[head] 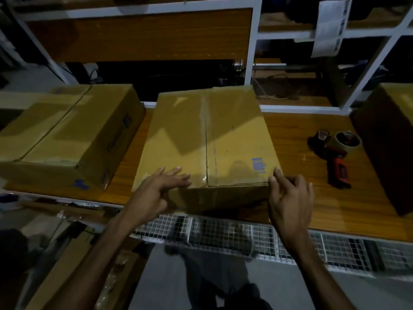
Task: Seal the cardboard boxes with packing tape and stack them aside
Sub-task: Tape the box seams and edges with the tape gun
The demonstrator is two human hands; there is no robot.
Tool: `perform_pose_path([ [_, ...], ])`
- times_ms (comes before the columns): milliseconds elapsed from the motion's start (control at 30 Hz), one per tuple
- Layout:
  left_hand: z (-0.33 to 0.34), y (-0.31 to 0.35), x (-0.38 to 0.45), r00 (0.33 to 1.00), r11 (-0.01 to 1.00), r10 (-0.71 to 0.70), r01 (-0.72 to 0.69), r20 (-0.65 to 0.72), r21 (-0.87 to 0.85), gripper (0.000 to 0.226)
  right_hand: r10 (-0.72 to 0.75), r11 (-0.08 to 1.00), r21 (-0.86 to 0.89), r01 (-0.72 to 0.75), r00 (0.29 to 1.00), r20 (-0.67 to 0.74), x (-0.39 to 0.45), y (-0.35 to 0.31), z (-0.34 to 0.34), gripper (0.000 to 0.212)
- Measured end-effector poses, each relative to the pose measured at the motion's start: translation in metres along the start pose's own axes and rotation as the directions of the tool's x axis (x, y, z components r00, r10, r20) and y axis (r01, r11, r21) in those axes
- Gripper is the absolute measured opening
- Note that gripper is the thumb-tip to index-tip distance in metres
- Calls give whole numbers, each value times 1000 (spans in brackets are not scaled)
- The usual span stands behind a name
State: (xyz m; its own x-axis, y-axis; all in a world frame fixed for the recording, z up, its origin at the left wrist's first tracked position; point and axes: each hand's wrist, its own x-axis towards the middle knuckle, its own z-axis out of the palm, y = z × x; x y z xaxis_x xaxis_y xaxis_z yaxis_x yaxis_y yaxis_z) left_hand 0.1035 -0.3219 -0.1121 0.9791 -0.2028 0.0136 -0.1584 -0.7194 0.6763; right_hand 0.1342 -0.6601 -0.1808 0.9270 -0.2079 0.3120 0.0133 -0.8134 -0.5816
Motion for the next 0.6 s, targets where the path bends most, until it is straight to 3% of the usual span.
perform_pose_path([
  [133, -2, -22, 15, 994, 998, 64, -64, -92, -4, 46, -18, 999, -33, 17, 999, -30, -9, -7, 8, 44],
  [300, 10, -41, 55, 989, 995, 75, -66, -127, 74, 71, 41, 999, -18, -42, 998, -42, 21, -8, 15, 45],
  [400, 14, -34, 64, 976, 991, 100, -81, -191, 106, 74, 45, 999, 24, -45, 999, -29, 31, -11, 13, 47],
  [600, 32, -3, 53, 984, 985, 93, -69, -152, 161, 59, -8, 946, 323, -26, 995, 103, 43, 20, -11, 36],
])
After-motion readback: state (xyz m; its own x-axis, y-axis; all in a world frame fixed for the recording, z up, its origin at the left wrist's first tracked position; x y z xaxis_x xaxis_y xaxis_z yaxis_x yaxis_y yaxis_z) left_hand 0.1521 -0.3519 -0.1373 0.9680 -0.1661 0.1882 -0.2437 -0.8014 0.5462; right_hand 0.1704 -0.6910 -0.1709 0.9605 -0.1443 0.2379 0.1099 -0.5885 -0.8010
